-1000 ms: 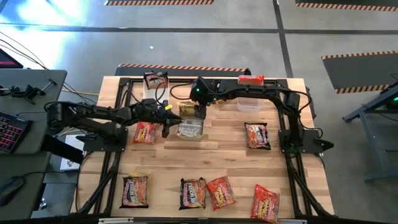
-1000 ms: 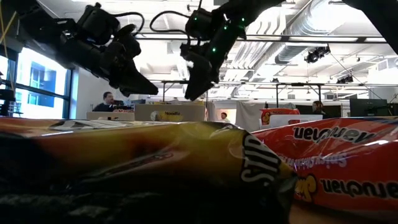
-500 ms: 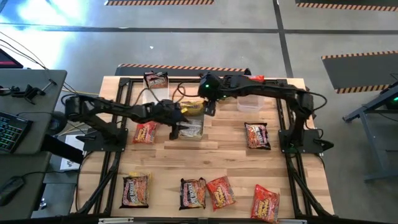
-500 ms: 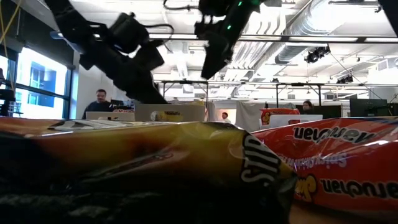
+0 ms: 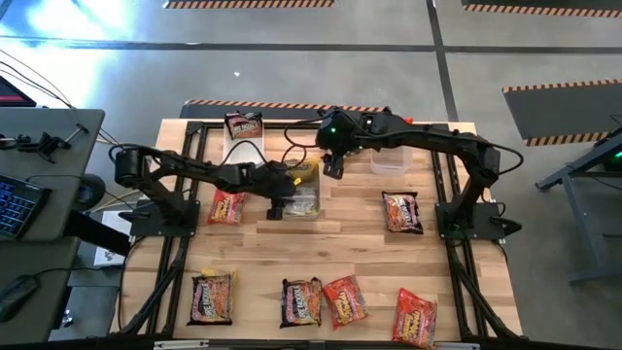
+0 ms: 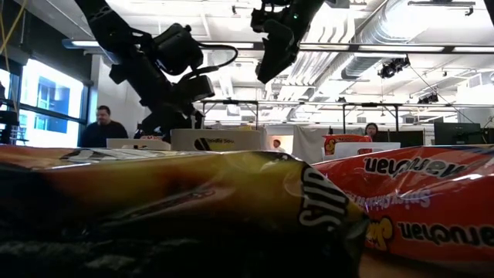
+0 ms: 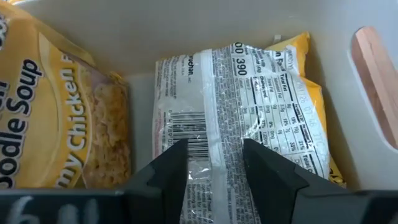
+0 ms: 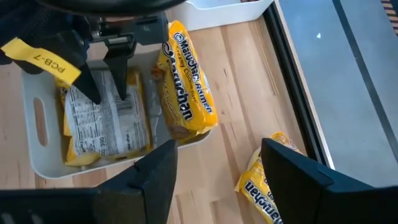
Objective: Sort Maruchan noodles
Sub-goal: Adjust the yellow noodle packs in the gray bin
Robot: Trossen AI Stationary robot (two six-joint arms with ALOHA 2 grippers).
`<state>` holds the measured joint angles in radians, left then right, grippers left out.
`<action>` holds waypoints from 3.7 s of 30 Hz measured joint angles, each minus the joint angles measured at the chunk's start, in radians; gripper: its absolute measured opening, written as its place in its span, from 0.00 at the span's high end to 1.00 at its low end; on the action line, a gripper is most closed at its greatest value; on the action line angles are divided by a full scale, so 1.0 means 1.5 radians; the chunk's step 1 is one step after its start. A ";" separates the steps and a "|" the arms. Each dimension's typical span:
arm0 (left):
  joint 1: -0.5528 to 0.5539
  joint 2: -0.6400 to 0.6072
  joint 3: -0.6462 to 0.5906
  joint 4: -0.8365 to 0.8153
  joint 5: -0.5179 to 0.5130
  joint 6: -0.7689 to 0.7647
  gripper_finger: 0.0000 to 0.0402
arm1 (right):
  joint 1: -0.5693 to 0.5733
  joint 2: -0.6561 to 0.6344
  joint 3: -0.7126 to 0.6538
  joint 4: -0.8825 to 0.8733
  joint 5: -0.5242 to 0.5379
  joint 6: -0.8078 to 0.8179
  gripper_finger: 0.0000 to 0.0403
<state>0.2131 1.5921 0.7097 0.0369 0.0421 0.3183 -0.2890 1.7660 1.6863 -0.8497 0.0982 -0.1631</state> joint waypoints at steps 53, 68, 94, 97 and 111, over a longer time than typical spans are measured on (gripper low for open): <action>0.143 -0.138 -0.001 0.027 0.143 -0.194 1.00 | 0.202 -0.014 -0.298 0.451 0.159 0.016 0.32; 0.191 -0.138 -0.001 0.102 0.198 -0.281 1.00 | 0.248 0.070 -0.306 0.609 0.384 -0.103 0.32; 0.216 -0.138 -0.001 0.147 0.249 -0.334 1.00 | 0.177 0.098 -0.305 0.690 0.385 -0.167 0.46; 0.216 -0.138 -0.001 0.147 0.257 -0.335 1.00 | 0.175 0.098 -0.305 0.692 0.371 -0.176 0.57; 0.231 -0.191 -0.001 0.107 0.257 -0.255 0.84 | 0.175 0.066 -0.304 0.650 0.350 -0.194 0.80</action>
<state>0.5590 1.3056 0.7090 0.1968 0.4277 -0.0643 -0.0270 1.8654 1.2297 0.1248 0.6236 -0.4538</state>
